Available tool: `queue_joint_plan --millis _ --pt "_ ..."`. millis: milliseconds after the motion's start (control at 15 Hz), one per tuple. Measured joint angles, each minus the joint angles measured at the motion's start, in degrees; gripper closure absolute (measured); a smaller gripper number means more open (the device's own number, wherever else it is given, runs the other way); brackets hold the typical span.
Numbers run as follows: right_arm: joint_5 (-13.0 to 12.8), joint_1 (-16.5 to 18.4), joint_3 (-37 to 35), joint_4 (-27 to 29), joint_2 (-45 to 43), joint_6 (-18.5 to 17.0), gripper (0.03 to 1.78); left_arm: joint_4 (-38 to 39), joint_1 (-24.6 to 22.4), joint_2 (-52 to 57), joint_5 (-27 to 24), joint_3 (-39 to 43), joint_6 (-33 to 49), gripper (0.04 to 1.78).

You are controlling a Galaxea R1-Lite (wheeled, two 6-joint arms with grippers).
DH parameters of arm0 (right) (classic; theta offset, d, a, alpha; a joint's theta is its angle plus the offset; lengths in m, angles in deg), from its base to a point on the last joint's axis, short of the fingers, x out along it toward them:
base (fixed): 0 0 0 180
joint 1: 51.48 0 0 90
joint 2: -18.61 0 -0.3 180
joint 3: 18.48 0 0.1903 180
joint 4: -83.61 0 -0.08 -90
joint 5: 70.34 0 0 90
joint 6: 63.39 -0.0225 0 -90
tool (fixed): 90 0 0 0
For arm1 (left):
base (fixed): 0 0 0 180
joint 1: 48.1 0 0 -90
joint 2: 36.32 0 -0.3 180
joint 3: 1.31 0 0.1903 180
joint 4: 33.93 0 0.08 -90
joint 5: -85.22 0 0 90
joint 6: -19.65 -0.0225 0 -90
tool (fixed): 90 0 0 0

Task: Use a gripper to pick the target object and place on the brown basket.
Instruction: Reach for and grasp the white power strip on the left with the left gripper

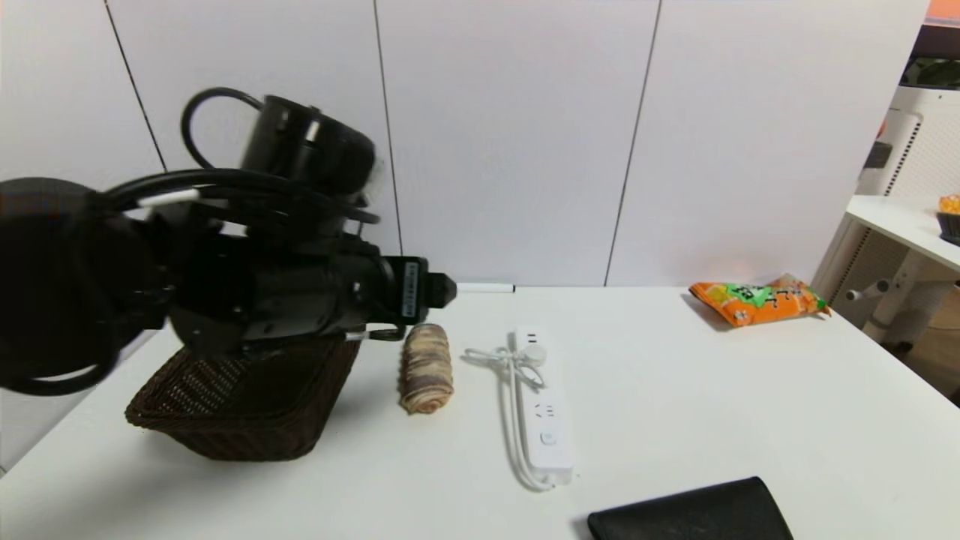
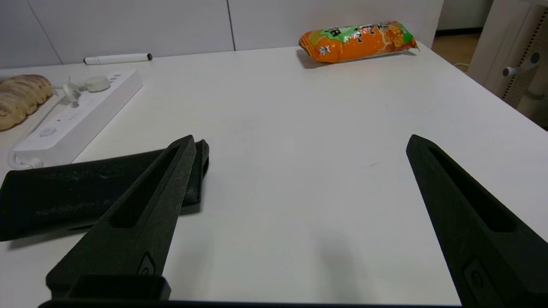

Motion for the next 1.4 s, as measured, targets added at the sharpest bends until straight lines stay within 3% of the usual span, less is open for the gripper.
queue_joint_plan --millis 467,1000,1400 --pt "0.0 0.0 0.0 0.0 0.0 0.0 0.11 -15.97 5.1 -15.38 1.99 -16.4 2.3 0.13" --pt "-0.02 0.0 0.0 0.0 0.0 0.0 0.11 -15.66 8.52 -31.5 1.77 -30.1 9.23 0.13" --pt "0.0 0.0 0.0 0.02 0.0 0.0 0.11 -12.76 8.7 -36.88 1.99 -31.84 8.98 0.13"
